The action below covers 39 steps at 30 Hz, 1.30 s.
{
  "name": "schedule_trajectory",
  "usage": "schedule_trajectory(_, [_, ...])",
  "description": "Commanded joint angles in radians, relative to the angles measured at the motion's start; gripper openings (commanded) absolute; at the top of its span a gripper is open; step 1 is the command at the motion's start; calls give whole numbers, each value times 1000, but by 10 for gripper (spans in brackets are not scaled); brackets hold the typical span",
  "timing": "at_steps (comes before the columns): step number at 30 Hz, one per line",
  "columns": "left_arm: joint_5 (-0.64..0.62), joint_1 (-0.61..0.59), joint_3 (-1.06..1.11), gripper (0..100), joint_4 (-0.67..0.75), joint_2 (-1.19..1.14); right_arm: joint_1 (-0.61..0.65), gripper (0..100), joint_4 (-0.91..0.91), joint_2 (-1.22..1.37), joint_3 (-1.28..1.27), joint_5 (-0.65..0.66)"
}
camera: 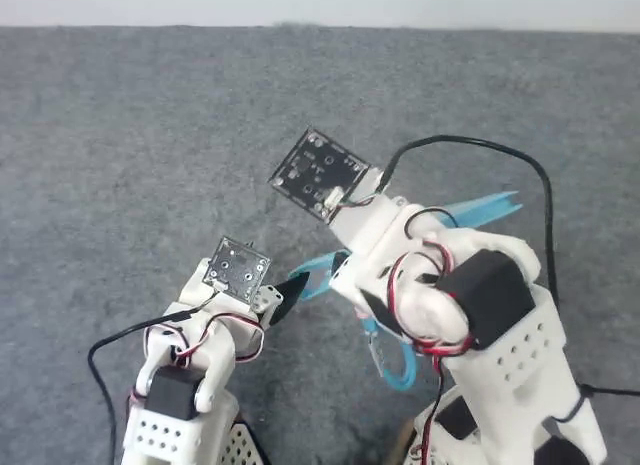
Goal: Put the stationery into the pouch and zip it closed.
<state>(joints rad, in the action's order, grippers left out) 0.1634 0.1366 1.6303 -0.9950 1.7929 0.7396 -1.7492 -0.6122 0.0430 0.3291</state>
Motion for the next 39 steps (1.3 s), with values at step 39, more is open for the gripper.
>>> schedule_trajectory(39, [-29, -207, -10, 15, 229, -5, 24, 6, 289, -177, -717, 34])
